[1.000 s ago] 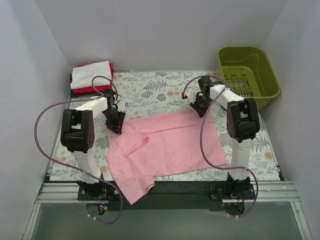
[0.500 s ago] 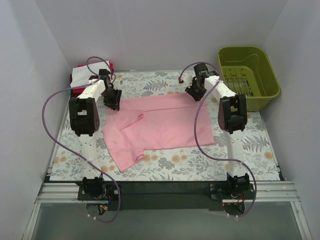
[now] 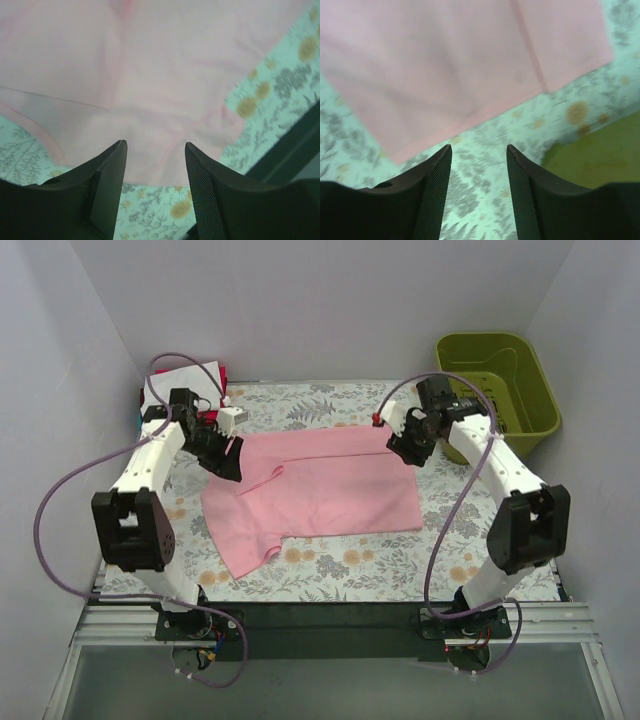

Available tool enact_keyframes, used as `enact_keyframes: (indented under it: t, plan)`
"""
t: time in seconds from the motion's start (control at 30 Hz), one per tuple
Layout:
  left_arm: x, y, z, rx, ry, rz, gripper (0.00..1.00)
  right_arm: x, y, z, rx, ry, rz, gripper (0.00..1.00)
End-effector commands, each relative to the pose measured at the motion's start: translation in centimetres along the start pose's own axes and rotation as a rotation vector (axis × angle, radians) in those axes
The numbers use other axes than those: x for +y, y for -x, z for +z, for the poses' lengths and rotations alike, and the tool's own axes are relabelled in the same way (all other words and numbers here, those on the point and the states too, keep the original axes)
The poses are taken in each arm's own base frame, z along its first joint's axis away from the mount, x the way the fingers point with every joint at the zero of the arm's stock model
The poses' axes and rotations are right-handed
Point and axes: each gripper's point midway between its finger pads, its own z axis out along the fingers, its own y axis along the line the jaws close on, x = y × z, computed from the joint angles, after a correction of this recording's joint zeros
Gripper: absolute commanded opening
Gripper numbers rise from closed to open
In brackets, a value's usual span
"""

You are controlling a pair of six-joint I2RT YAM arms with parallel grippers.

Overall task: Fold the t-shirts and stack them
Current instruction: Fold the tshirt

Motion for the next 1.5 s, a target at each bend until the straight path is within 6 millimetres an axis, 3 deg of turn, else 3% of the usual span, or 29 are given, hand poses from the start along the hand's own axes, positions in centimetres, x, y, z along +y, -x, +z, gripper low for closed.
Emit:
enact_keyframes:
  t: [0.0,0.07,0.1,0.17,0.2,0.3,0.43,0.6,0.77,1.03,1.17,1.47]
  plan:
    - [-6.4,-4.4,-2.0,0.025,-0.205,0.140,0.49,7.9,-5.2,0.7,0.118,0.238,-0.044,0.53]
    - [-8.3,-7.1,-3.0,0.076,-0.255,0.206,0.48,9.5,-5.9,0.2,0.123,0.247,-0.072,0.51]
    - [-8.6,-9.3,-2.5,0.128,-0.259,0.199,0.48,10.7,-6.9,0.5,0.145,0.272,-0.069,0.48]
    - [-9.0,-11.3,-2.9,0.146,-0.233,0.302,0.48,11.8,-7.5,0.8,0.160,0.292,-0.073,0.47]
    - [-9.4,-13.4,-2.4,0.200,-0.241,0.324,0.48,12.0,-7.9,1.0,0.166,0.297,-0.068,0.46]
    - [-10.6,-16.4,-1.8,0.273,-0.262,0.389,0.47,12.9,-9.4,2.1,0.198,0.310,-0.074,0.44]
    - [-10.5,-18.3,-1.0,0.347,-0.238,0.438,0.47,14.0,-11.2,3.0,0.241,0.317,-0.091,0.44]
    - [-11.0,-18.9,-0.3,0.361,-0.243,0.468,0.48,13.5,-11.2,4.1,0.228,0.276,-0.103,0.45]
    - [-10.0,-21.1,0.8,0.462,-0.196,0.511,0.48,14.2,-11.8,5.3,0.247,0.290,-0.118,0.46]
    - [-8.8,-20.3,2.1,0.458,-0.121,0.585,0.49,14.5,-13.1,6.7,0.291,0.279,-0.119,0.44]
    - [-9.0,-20.3,2.8,0.450,-0.125,0.612,0.50,14.5,-13.7,7.1,0.303,0.270,-0.124,0.33]
    - [-8.5,-22.3,4.7,0.544,-0.114,0.703,0.49,14.6,-14.0,7.3,0.319,0.264,-0.102,0.17]
